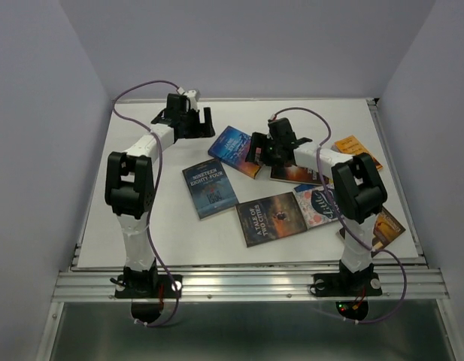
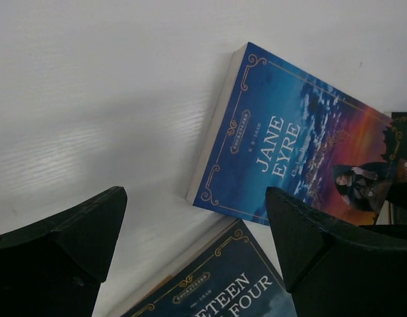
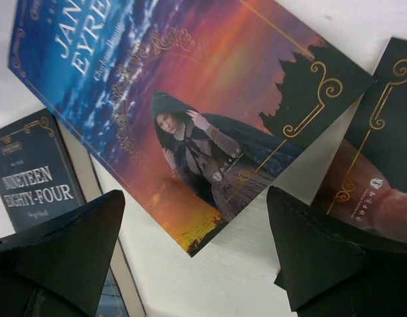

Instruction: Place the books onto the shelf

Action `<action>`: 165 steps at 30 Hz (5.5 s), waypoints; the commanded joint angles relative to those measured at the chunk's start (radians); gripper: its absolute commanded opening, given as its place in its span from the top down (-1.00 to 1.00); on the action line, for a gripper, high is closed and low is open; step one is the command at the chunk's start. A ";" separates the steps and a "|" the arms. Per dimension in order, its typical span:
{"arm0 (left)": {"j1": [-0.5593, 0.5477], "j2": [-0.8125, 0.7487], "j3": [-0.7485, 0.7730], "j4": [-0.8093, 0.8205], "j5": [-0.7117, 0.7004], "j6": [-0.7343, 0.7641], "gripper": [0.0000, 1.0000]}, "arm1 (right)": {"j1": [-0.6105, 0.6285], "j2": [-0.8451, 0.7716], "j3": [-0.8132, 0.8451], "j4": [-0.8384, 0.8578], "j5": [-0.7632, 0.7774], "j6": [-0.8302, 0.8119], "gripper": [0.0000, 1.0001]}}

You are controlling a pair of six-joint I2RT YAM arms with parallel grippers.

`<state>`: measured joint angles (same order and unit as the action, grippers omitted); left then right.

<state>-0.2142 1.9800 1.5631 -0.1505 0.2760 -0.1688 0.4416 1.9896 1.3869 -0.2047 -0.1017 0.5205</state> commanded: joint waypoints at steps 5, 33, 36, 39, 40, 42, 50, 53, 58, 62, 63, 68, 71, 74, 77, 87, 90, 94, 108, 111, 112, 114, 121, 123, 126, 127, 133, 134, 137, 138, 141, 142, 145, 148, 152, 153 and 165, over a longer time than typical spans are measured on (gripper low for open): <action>-0.042 0.143 0.126 -0.064 0.055 0.160 -0.88 | 0.008 0.084 0.099 -0.056 0.036 0.053 -0.74; -0.022 0.272 0.218 -0.100 0.064 0.048 0.30 | -0.003 0.368 0.569 -0.122 0.125 -0.088 -0.21; -0.021 0.252 0.195 -0.098 0.058 0.029 0.29 | -0.012 0.371 0.574 -0.128 0.120 -0.085 -0.54; -0.021 0.215 0.167 -0.100 0.028 0.000 0.28 | -0.012 0.370 0.593 -0.140 0.123 -0.092 -0.61; -0.021 0.204 0.161 -0.097 0.022 -0.001 0.27 | -0.012 0.370 0.600 -0.140 0.122 -0.094 -0.59; -0.021 0.185 0.158 -0.100 0.009 -0.001 0.27 | -0.021 0.376 0.610 -0.139 0.112 -0.103 -0.44; -0.019 0.148 0.092 -0.061 0.012 -0.034 0.27 | -0.021 0.411 0.659 -0.140 0.063 -0.136 -0.18; -0.013 0.163 0.136 -0.083 -0.018 -0.040 0.20 | -0.021 0.388 0.632 -0.142 0.077 -0.131 -0.47; 0.025 0.126 0.216 -0.136 -0.046 -0.046 0.03 | -0.021 0.335 0.592 -0.148 0.126 -0.126 -1.00; 0.050 -0.014 0.209 -0.152 -0.128 -0.075 -0.46 | -0.021 0.234 0.543 -0.151 0.116 -0.128 -1.00; 0.050 -0.045 0.190 -0.152 -0.129 -0.086 -0.47 | -0.021 0.210 0.529 -0.156 0.111 -0.128 -1.00; 0.050 -0.300 -0.087 -0.087 -0.198 -0.240 -0.91 | 0.002 0.051 0.358 -0.154 0.019 -0.149 -1.00; 0.050 -0.432 -0.260 -0.049 -0.201 -0.308 -0.98 | 0.046 -0.020 0.250 -0.144 -0.071 -0.186 -1.00; 0.050 -0.518 -0.405 -0.055 -0.242 -0.374 -0.98 | 0.107 -0.038 0.189 -0.128 -0.174 -0.203 -1.00; 0.049 -0.645 -0.559 -0.044 -0.222 -0.412 -0.98 | 0.163 -0.017 0.175 -0.125 -0.207 -0.215 -1.00; 0.019 -0.787 -0.899 0.112 -0.107 -0.485 -0.98 | 0.213 0.106 0.219 -0.102 -0.300 -0.182 -1.00; 0.012 -0.767 -0.919 0.124 -0.116 -0.492 -0.98 | 0.223 0.117 0.221 -0.093 -0.345 -0.166 -1.00; 0.012 -0.713 -0.953 0.172 -0.089 -0.485 -0.91 | 0.223 0.117 0.201 -0.058 -0.414 -0.132 -1.00; 0.012 -0.566 -0.985 0.307 0.006 -0.494 -0.90 | 0.223 0.104 0.169 0.010 -0.609 -0.066 -1.00; 0.012 -0.558 -0.986 0.313 0.011 -0.495 -0.90 | 0.223 0.109 0.169 0.024 -0.667 -0.057 -1.00; 0.012 -0.555 -0.988 0.316 0.012 -0.497 -0.90 | 0.223 0.115 0.166 0.039 -0.679 -0.033 -1.00; 0.012 -0.553 -0.991 0.322 0.014 -0.500 -0.90 | 0.223 0.118 0.164 0.039 -0.684 -0.021 -1.00; 0.012 -0.560 -1.009 0.327 0.006 -0.518 -0.90 | 0.223 0.120 0.112 0.039 -0.629 0.079 -1.00; 0.012 -0.567 -1.014 0.327 -0.001 -0.523 -0.89 | 0.223 0.103 0.064 0.037 -0.598 0.102 -1.00; 0.012 -0.578 -1.022 0.322 -0.014 -0.532 -0.89 | 0.213 0.072 0.003 0.037 -0.589 0.153 -1.00; 0.012 -0.580 -1.022 0.321 -0.015 -0.534 -0.89 | 0.213 0.066 -0.011 0.037 -0.590 0.159 -1.00; 0.012 -0.576 -1.011 0.310 -0.017 -0.531 -0.89 | 0.213 0.041 -0.069 0.060 -0.578 0.170 -0.85; 0.012 -0.575 -1.009 0.309 -0.017 -0.531 -0.89 | 0.213 0.043 -0.065 0.067 -0.576 0.168 -0.74; 0.012 -0.572 -1.011 0.307 -0.014 -0.529 -0.89 | 0.213 0.054 -0.029 0.083 -0.557 0.161 0.10; 0.012 -0.573 -1.011 0.305 -0.014 -0.529 -0.89 | 0.213 0.057 -0.020 0.082 -0.555 0.151 0.34; 0.012 -0.587 -1.015 0.302 -0.020 -0.531 -0.89 | 0.213 0.072 0.017 0.083 -0.564 0.145 0.56; 0.012 -0.593 -1.015 0.299 -0.021 -0.534 -0.89 | 0.213 0.075 0.024 0.085 -0.570 0.144 0.60; 0.013 -0.616 -1.020 0.298 -0.031 -0.541 -0.89 | 0.213 0.071 0.047 0.083 -0.576 0.141 0.85; 0.013 -0.642 -1.031 0.331 -0.024 -0.583 -0.90 | 0.213 0.037 0.052 0.090 -0.564 0.142 0.99; 0.013 -0.711 -1.055 0.371 -0.001 -0.597 -0.94 | 0.213 -0.021 0.051 0.116 -0.598 0.162 0.99; 0.013 -0.724 -1.057 0.367 -0.007 -0.595 -0.96 | 0.213 -0.044 0.049 0.123 -0.604 0.164 0.99; 0.013 -0.778 -1.098 0.460 0.022 -0.606 -0.98 | 0.164 -0.139 -0.020 0.129 -0.676 0.179 0.99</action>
<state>-0.1955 1.2102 0.4820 0.2504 0.2810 -0.7685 0.6365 1.9240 1.3903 -0.1257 -0.7174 0.6853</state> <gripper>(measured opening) 0.986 0.020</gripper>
